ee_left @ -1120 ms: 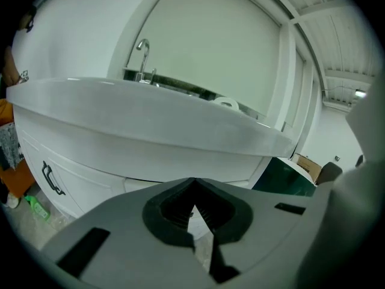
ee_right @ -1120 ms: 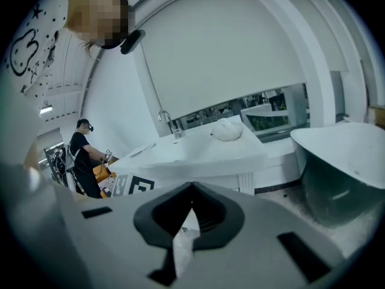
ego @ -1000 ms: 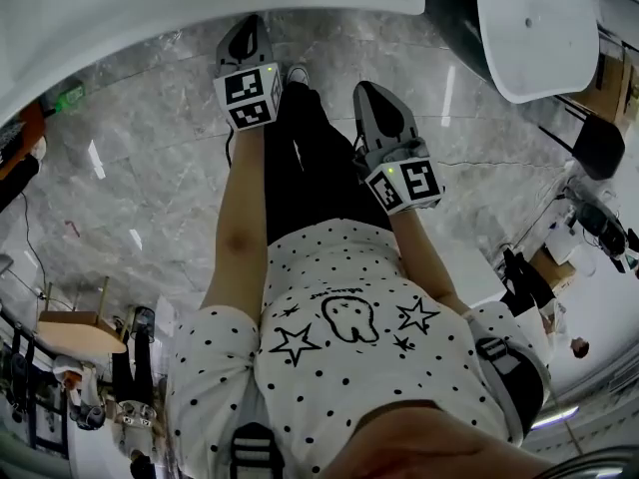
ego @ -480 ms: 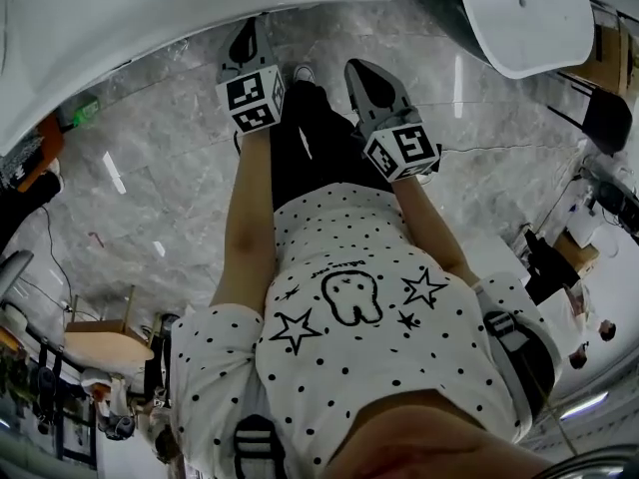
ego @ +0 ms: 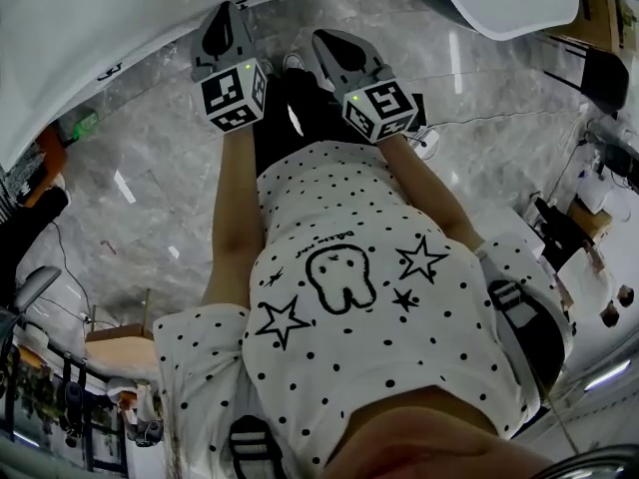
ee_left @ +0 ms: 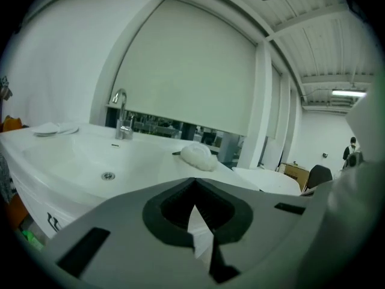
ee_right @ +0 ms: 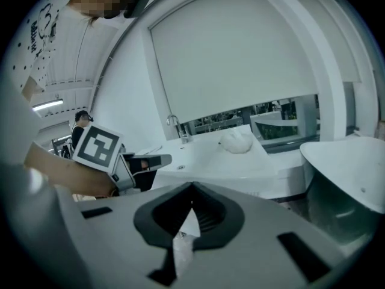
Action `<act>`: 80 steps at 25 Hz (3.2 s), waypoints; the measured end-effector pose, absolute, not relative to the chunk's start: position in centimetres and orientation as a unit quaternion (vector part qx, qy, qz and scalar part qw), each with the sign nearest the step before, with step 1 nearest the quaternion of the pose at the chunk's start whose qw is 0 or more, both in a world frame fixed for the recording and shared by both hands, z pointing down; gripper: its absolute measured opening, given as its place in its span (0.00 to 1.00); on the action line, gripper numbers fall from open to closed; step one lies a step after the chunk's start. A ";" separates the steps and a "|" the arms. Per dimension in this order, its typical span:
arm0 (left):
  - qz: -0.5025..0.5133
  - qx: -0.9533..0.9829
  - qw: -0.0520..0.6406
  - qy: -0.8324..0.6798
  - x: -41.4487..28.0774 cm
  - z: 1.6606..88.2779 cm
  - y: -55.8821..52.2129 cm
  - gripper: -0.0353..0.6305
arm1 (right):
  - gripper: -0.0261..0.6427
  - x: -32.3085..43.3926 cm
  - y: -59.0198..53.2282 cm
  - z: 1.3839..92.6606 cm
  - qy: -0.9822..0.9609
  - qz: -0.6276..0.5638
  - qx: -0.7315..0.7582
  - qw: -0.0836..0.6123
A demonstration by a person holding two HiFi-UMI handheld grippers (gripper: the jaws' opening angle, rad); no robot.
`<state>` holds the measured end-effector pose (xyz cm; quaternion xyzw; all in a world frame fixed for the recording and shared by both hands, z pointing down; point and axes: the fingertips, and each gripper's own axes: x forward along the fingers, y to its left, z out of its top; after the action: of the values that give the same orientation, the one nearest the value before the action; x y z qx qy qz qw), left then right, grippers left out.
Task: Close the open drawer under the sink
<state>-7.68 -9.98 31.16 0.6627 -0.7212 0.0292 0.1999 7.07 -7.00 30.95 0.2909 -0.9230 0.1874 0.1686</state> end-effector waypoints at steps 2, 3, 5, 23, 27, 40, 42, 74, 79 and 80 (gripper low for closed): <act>0.024 0.671 0.180 -0.719 -7.3 28.0 -8.8 0.06 | 0.06 6.8 -6.0 29.2 -0.926 0.181 0.289 0.161; 0.019 0.673 0.172 -0.719 -7.2 26.3 -8.0 0.06 | 0.06 6.7 -5.4 28.1 -0.928 0.177 0.288 0.158; 0.006 0.675 0.161 -0.720 -7.1 23.4 -6.7 0.06 | 0.06 6.5 -4.4 26.2 -0.932 0.169 0.283 0.154; -0.016 0.718 0.124 -0.685 -3.9 19.1 -3.2 0.06 | 0.06 4.6 -4.7 23.3 -0.950 0.137 0.256 0.118; -0.014 0.726 0.122 -0.676 -3.4 18.8 -2.0 0.06 | 0.06 4.5 -4.3 22.3 -0.954 0.122 0.251 0.111; -0.007 0.725 0.135 -0.675 -3.9 18.9 0.4 0.06 | 0.06 4.2 -2.8 21.7 -0.961 0.082 0.238 0.117; -0.001 0.729 0.131 -0.671 -3.8 18.9 0.2 0.06 | 0.06 4.1 -2.9 22.0 -0.960 0.080 0.237 0.124; -0.001 0.728 0.141 -0.671 -3.7 19.5 -0.4 0.06 | 0.06 4.3 -3.4 22.9 -0.957 0.079 0.239 0.143; -0.001 0.728 0.143 -0.670 -3.8 19.5 -0.4 0.06 | 0.06 4.2 -3.3 22.8 -0.957 0.079 0.237 0.144; 0.000 0.728 0.144 -0.670 -3.8 19.5 -0.4 0.06 | 0.06 4.2 -3.3 22.8 -0.958 0.078 0.237 0.144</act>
<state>-3.77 -0.36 19.52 0.7280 -0.6703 -0.0005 0.1440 4.16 -3.32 22.81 0.2369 -0.9576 0.0783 0.1441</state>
